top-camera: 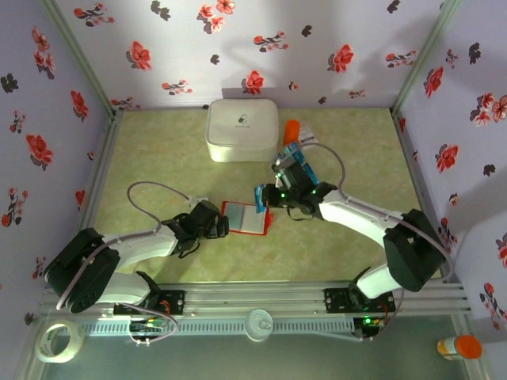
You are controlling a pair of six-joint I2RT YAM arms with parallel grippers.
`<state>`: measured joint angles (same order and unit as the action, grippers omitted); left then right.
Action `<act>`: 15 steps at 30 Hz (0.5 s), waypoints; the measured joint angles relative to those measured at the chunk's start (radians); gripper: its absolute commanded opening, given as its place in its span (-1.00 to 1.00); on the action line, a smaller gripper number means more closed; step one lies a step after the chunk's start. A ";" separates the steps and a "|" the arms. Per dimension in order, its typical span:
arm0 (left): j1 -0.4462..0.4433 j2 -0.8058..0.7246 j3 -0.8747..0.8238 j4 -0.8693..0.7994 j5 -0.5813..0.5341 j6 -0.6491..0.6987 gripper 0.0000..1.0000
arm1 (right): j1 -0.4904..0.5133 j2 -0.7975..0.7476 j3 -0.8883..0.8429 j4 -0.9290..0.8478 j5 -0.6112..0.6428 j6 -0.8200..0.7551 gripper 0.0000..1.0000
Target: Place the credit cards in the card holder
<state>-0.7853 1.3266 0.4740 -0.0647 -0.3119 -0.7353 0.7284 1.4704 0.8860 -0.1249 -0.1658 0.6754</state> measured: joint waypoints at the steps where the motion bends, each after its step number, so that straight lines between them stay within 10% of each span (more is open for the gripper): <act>1: 0.000 0.000 0.001 -0.002 0.000 0.000 0.99 | 0.011 0.006 -0.027 0.044 0.000 0.032 -1.00; 15: 0.000 0.001 0.007 -0.020 -0.003 -0.016 0.99 | 0.081 0.143 -0.116 0.416 -0.008 0.273 -1.00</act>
<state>-0.7853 1.3273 0.4812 -0.0849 -0.3153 -0.7513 0.8097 1.6135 0.7700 0.2909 -0.1734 0.9482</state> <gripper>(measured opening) 0.996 0.058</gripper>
